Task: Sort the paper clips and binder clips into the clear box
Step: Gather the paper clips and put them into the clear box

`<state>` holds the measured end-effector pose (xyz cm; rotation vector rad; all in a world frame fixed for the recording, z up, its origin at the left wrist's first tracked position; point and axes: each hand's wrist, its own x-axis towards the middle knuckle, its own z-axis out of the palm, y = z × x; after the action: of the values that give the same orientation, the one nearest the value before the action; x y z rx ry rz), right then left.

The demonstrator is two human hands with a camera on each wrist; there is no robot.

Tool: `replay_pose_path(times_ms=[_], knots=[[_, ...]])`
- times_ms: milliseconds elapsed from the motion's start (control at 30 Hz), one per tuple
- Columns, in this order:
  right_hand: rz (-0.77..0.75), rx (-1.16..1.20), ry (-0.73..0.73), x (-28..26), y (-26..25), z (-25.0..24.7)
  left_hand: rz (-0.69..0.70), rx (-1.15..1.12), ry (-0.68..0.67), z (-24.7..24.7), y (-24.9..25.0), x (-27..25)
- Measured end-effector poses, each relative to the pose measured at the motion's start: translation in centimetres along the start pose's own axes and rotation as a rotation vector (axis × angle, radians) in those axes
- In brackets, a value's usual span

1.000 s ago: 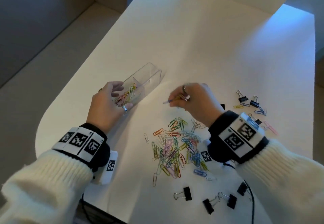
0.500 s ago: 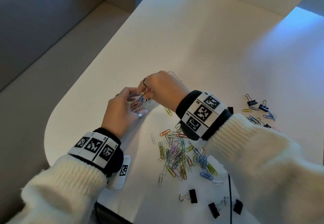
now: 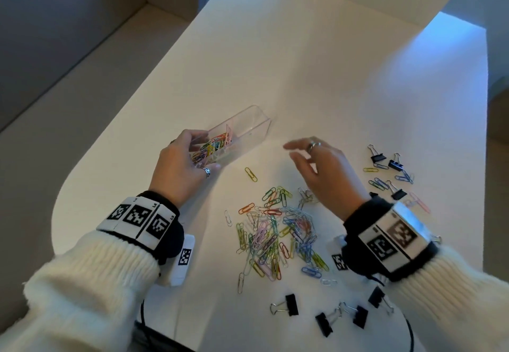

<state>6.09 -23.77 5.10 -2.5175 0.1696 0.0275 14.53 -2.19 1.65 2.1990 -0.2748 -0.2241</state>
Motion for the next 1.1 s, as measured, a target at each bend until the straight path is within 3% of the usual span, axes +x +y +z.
replay_pose_path(times_ms=[167,233,333,433,467,533,633,700,833,933,1000,1100], knots=[[0.119,-0.324,-0.472,-3.3,1.4,2.1,0.009,0.031,0.003,0.1,0.2,0.6],[0.103,-0.439,-0.584,-4.6,1.4,2.7,0.001,0.047,-0.005,0.2,0.2,0.9],[0.081,-0.366,-0.601,-6.0,1.1,2.2,0.025,0.148,0.047,0.1,1.1,0.5],[0.109,-0.209,-0.469,-6.4,1.1,0.8,0.297,0.2,0.283,-0.2,3.1,-2.0],[0.123,-0.201,-0.433,-6.4,1.5,0.7,0.375,0.187,0.283,0.0,3.8,-3.1],[0.172,-0.209,-0.429,-6.5,2.1,0.7,0.434,0.116,0.074,1.2,4.4,-4.9],[0.207,-0.224,-0.483,-6.8,2.5,1.3,0.313,0.157,-0.326,3.9,3.5,-6.2],[0.2,-0.182,-0.443,-7.0,2.5,1.5,0.237,0.224,-0.393,5.1,2.6,-6.1],[0.178,-0.208,-0.275,-6.6,4.0,0.8,0.154,0.37,-0.394,6.1,2.7,-5.1],[0.195,-0.196,-0.288,-6.0,4.9,0.3,0.014,0.498,-0.507,6.7,3.0,-4.3],[0.209,-0.156,-0.305,-5.9,5.0,0.1,0.048,0.559,-0.583,7.2,3.3,-4.2],[0.225,-0.111,-0.318,-5.9,5.2,-0.1,0.152,0.448,-0.702,7.3,3.8,-4.8]])
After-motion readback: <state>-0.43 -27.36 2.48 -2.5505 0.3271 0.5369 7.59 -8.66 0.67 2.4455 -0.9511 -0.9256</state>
